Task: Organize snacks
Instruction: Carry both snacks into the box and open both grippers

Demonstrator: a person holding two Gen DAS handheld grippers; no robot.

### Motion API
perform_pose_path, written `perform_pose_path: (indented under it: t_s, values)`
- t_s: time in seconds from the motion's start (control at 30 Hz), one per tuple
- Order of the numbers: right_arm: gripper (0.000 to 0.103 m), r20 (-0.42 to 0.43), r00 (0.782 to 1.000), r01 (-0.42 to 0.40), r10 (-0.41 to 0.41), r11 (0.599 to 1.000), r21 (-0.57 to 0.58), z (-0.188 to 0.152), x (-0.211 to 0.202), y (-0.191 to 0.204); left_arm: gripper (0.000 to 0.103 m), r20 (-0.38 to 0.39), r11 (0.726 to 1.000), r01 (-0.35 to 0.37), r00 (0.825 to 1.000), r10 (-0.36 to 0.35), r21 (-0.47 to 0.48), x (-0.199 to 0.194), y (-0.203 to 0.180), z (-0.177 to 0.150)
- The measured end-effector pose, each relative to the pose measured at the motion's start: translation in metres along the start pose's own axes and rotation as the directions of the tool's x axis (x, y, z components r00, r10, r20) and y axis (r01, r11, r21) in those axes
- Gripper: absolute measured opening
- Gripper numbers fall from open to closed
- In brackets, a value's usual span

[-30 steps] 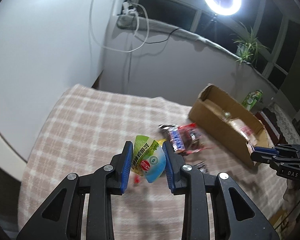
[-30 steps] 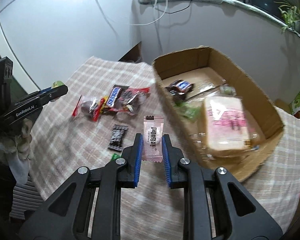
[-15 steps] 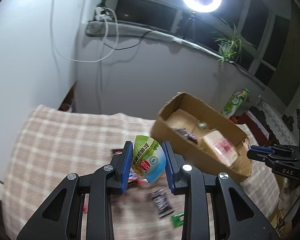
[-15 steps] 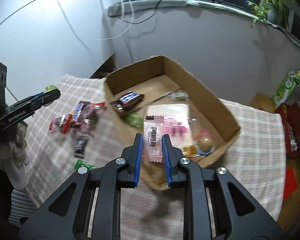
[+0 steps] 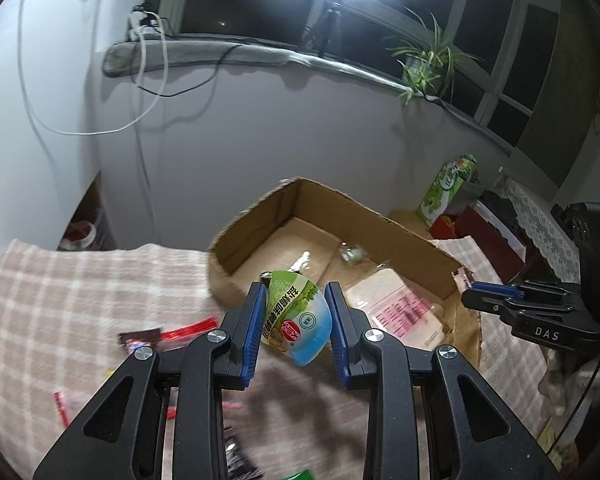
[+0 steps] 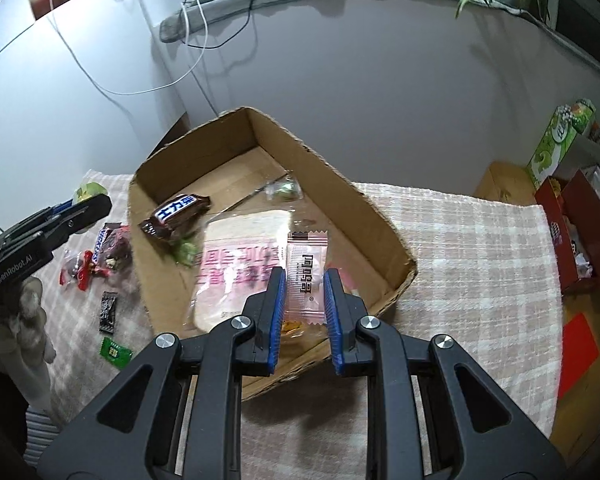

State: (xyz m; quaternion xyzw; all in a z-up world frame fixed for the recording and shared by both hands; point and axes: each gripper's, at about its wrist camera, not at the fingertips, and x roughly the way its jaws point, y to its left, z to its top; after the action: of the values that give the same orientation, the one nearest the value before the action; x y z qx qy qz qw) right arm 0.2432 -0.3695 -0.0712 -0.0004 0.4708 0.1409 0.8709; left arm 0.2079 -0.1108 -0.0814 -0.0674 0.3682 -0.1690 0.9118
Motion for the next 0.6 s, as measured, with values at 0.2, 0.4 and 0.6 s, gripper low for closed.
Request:
perform_pose_path:
  t_s: [0.2,0.4,0.6]
  values:
    - [0.020,-0.013,1.000,0.005,-0.005,1.000,0.003,0.003,0.010,-0.007,0.029,-0.035,1.000,0.012,0.999,-0.012,0.017,0.022,-0.016,0.002]
    - [0.020,-0.024,1.000,-0.003,0.003,1.000,0.009,0.002,0.018,-0.011,0.029,-0.059,1.000,0.016,0.998,-0.015,0.025,0.035,-0.026,0.002]
    - [0.021,-0.019,1.000,-0.005,0.005,1.000,0.004,0.002,0.018,-0.009,0.031,-0.067,0.999,0.022,0.998,-0.019,0.038,0.041,-0.031,0.005]
